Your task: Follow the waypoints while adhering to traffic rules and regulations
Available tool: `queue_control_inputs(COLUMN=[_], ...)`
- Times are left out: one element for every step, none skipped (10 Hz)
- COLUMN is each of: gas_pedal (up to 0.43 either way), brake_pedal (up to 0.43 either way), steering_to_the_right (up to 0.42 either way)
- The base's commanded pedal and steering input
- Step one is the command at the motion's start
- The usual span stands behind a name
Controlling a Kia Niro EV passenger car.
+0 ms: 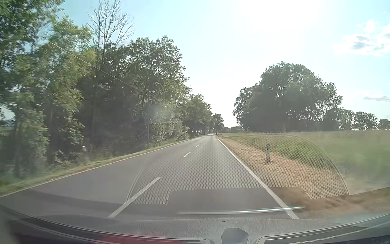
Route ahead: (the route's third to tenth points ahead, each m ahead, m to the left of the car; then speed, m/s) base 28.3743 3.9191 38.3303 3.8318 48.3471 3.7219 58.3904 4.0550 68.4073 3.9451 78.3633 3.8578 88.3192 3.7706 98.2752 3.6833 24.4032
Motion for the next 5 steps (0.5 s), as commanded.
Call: queue_control_inputs(gas_pedal=[0.350,0.350,0.350,0.350,0.350], brake_pedal=[0.006,0.006,0.006,0.006,0.006], steering_to_the_right=[0.001,0.001,0.002,0.003,0.004])
